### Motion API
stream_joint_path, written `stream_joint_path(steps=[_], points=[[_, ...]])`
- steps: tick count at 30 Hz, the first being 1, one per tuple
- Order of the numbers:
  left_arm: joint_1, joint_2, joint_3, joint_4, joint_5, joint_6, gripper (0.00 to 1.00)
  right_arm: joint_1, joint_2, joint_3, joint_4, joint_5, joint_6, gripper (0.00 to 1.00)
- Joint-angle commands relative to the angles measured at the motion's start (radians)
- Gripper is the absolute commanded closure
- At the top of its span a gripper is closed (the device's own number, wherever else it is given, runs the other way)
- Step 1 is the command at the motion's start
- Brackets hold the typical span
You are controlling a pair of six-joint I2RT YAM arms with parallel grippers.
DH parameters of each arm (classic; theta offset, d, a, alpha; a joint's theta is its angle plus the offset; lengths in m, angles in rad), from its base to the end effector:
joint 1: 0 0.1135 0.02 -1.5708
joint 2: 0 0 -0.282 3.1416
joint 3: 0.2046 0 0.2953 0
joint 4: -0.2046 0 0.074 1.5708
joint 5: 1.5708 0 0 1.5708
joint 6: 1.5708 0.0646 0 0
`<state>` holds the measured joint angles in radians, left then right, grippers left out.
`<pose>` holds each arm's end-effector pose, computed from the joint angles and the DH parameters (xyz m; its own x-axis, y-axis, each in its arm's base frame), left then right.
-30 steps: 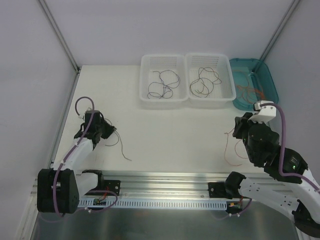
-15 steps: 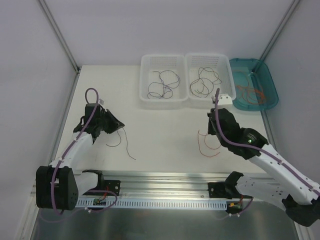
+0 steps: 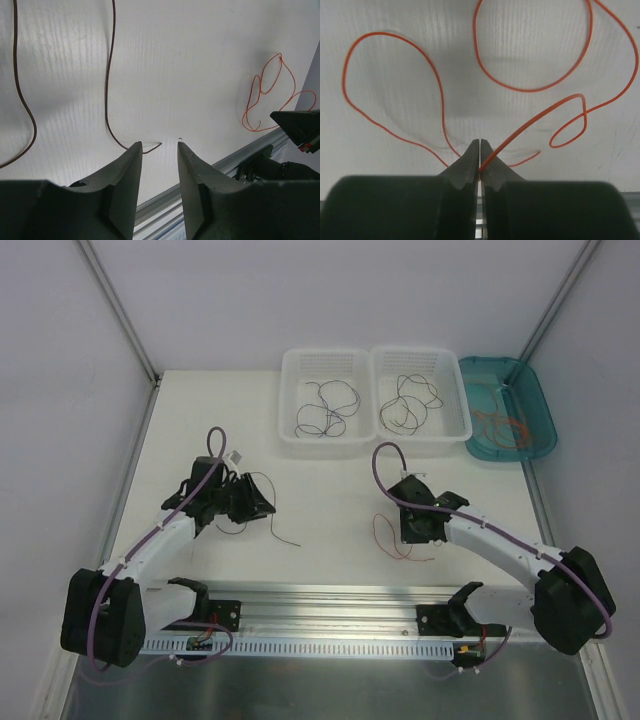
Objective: Untangle the cables
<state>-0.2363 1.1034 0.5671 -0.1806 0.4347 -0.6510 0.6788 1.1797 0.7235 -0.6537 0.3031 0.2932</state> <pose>0.2582 -0.0902 0.1820 -0.8239 -0.3669 -0.4320 0.0273 0.7355 -0.6769 0.2136 0.1475 0.1792 -0.8107 -0.2995 -0.5030 -0.2733 0.9535 -0.1274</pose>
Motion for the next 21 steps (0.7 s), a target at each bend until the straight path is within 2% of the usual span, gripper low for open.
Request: stream_joint_path(steps=[1,9,12,15,21], points=[[-0.005,-0.049,0.000,-0.013,0.068,0.042,0.64,-0.004,0.047,-0.015,0.019,-0.061,0.052,0.95],[-0.006,-0.076,0.042,-0.060,0.127,0.073,0.49,0.010,0.169,-0.001,0.074,-0.131,0.023,0.70],[-0.005,-0.088,0.047,-0.071,0.145,0.077,0.43,0.030,0.199,0.014,0.059,-0.128,0.008,0.63],[-0.006,-0.099,0.056,-0.079,0.157,0.086,0.41,0.045,0.221,0.030,0.045,-0.110,-0.005,0.58],[-0.005,-0.109,0.088,-0.118,0.179,0.122,0.40,0.051,0.258,0.063,0.010,-0.076,-0.052,0.56]])
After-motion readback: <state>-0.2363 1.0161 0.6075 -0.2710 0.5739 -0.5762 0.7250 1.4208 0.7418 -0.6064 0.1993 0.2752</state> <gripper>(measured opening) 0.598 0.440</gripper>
